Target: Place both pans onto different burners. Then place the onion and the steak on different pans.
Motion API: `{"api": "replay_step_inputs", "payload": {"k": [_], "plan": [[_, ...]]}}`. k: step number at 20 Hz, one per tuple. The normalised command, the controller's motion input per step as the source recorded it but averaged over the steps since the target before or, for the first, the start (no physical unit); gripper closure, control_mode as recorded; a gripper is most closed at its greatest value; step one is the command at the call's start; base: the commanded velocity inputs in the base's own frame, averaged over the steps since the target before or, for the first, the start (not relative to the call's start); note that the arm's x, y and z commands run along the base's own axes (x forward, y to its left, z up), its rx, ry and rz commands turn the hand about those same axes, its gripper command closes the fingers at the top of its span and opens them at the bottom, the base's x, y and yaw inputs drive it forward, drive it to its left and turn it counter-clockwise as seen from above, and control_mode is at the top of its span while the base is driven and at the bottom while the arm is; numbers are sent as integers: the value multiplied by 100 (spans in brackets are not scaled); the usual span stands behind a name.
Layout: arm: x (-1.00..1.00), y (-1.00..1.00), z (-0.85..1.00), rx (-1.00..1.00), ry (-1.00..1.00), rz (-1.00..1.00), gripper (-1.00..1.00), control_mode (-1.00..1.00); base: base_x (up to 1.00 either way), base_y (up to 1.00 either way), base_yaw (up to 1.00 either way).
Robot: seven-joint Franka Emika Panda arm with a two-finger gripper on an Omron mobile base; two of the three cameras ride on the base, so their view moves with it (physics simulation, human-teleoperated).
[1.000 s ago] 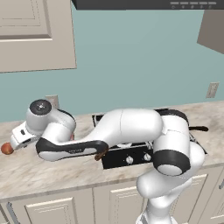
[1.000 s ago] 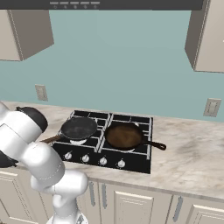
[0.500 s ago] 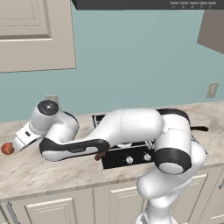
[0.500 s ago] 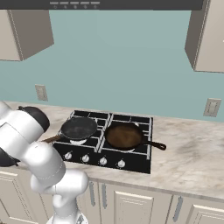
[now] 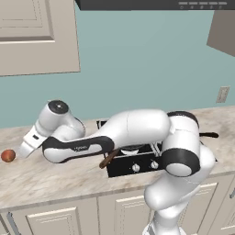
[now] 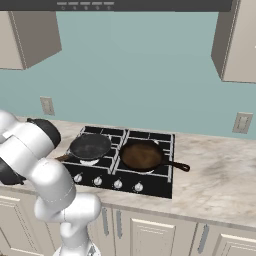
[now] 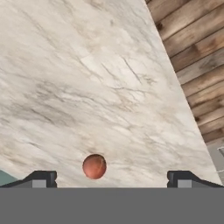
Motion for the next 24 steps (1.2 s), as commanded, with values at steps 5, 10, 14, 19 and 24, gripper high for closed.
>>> {"api": "replay_step_inputs", "payload": {"k": [5, 10, 14, 19, 24], "plan": [[1, 0, 0, 0, -1, 7, -100, -100, 0, 0, 0], [0, 3, -2, 0, -3, 0, -100, -100, 0, 0, 0], [6, 23, 0, 0, 0, 0, -100, -100, 0, 0, 0], [8, 27, -1, 0, 1, 0, -100, -100, 0, 0, 0], [10, 27, -4, 0, 0, 0, -100, -100, 0, 0, 0]]}}
